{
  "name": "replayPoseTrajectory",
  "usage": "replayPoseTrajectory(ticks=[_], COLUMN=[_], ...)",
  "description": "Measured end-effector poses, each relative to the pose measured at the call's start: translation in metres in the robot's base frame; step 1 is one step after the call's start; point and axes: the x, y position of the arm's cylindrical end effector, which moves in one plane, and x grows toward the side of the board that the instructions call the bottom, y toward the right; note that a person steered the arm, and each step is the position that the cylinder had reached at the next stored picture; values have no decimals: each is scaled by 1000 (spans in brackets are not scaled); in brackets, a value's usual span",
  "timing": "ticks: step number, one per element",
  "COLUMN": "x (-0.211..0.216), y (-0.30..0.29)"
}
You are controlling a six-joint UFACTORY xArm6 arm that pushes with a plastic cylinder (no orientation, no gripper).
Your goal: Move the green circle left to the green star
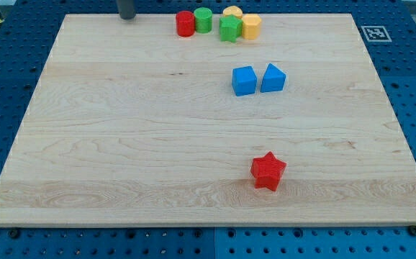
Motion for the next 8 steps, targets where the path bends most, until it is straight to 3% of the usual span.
replayPoseTrajectory(ticks=[8], x=[2], y=[143])
